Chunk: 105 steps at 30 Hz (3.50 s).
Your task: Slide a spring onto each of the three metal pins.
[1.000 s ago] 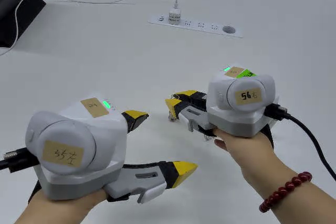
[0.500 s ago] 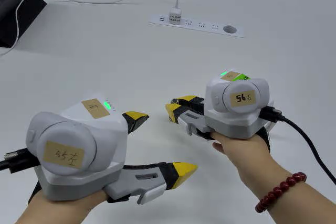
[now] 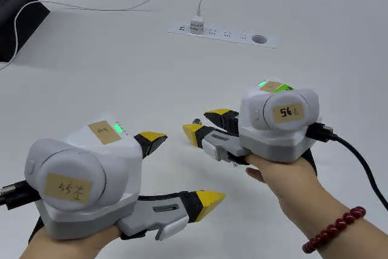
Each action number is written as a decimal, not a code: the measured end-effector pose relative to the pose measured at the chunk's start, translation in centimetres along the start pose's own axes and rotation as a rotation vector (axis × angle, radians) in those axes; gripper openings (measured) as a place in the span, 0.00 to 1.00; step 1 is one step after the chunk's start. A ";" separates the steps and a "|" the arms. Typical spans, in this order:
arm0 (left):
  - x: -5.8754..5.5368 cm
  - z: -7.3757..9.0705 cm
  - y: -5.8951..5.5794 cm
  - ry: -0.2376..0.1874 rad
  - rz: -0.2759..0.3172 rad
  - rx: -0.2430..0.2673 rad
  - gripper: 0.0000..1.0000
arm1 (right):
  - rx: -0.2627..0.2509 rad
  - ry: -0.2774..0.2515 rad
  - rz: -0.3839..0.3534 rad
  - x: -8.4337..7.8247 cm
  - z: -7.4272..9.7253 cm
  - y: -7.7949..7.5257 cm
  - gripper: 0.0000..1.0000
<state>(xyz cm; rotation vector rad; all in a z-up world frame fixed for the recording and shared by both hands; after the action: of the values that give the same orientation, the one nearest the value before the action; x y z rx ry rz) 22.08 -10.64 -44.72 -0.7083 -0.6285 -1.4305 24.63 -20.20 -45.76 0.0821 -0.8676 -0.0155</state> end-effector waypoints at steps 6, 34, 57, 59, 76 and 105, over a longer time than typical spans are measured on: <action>0.1 0.0 -0.2 0.003 -0.028 0.014 0.71 | -0.012 -0.014 -0.004 0.3 1.7 -0.2 0.34; 1.6 -1.1 -1.2 0.035 -0.182 0.014 0.60 | -0.089 -0.040 -0.069 -3.3 9.7 -3.1 0.54; 2.7 -4.6 -1.1 0.070 -0.214 -0.015 0.51 | -0.097 -0.062 -0.086 -5.8 12.6 -4.1 0.59; 2.6 -4.9 -1.1 0.079 -0.219 -0.017 0.50 | -0.096 -0.060 -0.080 -6.0 12.8 -4.1 0.59; 2.2 -8.2 -1.2 0.129 -0.233 -0.055 0.38 | -0.102 -0.042 -0.115 -8.2 13.6 -4.9 0.61; 1.3 -11.9 -1.2 0.182 -0.194 -0.094 0.20 | -0.098 -0.058 -0.201 -9.1 14.2 -5.3 0.59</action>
<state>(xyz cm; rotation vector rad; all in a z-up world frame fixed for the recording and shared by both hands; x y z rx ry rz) 20.55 -20.54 -51.41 -0.5937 -0.5006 -1.6917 8.07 -26.01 -43.98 0.0773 -0.9129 -0.2498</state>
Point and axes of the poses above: the centre of the closed fingertips' face, and the gripper's own axes: z roughly backward along the fingers, y roughly to its left, x roughly out of its top, the point moved 4 cm from there along z, roughly backward along the fingers, and after that the axes turned 15 degrees about y, right-handed, at the moved point
